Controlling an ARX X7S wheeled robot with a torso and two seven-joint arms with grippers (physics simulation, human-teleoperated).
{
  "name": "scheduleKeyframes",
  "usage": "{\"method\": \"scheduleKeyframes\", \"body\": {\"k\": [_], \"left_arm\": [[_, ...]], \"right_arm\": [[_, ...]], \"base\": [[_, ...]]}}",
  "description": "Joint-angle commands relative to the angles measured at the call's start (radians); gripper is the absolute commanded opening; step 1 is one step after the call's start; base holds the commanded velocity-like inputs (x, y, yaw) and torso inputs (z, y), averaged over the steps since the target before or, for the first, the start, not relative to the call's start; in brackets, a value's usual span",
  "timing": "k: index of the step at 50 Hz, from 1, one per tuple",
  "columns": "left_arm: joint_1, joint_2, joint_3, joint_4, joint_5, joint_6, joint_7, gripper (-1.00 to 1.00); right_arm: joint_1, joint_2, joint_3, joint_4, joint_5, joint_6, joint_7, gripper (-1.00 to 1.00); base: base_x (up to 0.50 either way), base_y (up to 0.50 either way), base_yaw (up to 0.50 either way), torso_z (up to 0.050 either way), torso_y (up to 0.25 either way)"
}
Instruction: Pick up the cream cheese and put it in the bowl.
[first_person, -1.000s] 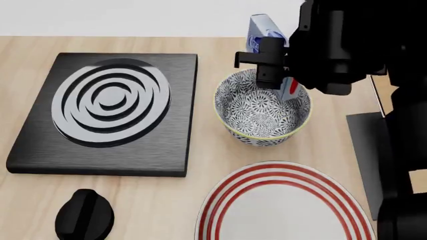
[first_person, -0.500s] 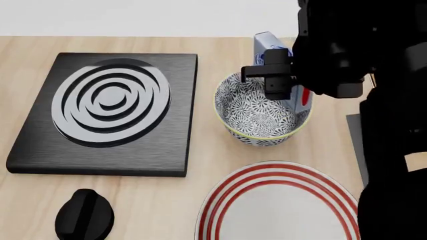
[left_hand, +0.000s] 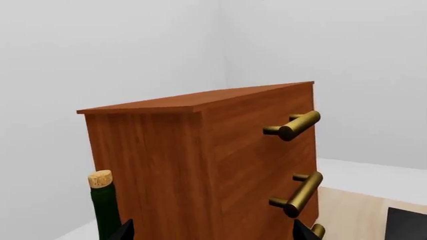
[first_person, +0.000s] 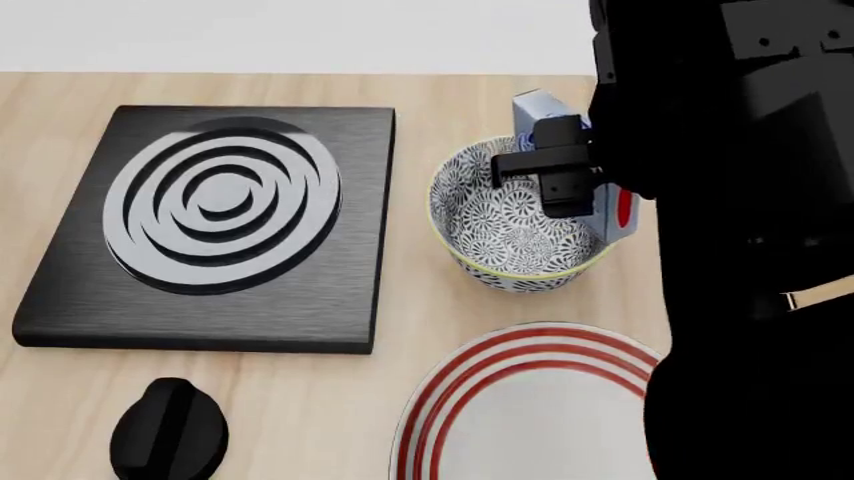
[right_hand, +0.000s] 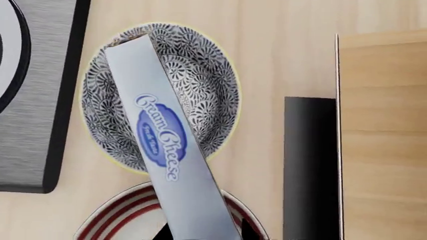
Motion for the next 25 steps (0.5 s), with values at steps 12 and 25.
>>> {"method": "scheduleKeyframes", "body": {"k": [12,25], "left_arm": [[0.004,0.001,0.000,0.000,0.002,0.009,-0.001,1.00],[0.005,0.001,0.000,-0.001,0.002,0.012,-0.001,1.00]], "right_arm": [[-0.052,-0.061,0.323,0.003,-0.566,0.027,-0.241,-1.00],[-0.082,-0.087,0.447,0.003,-0.768,0.021,-0.310,-1.00]], "base": [[0.00,0.00,0.00,0.000,0.001],[0.00,0.00,0.00,0.000,0.000]]}}
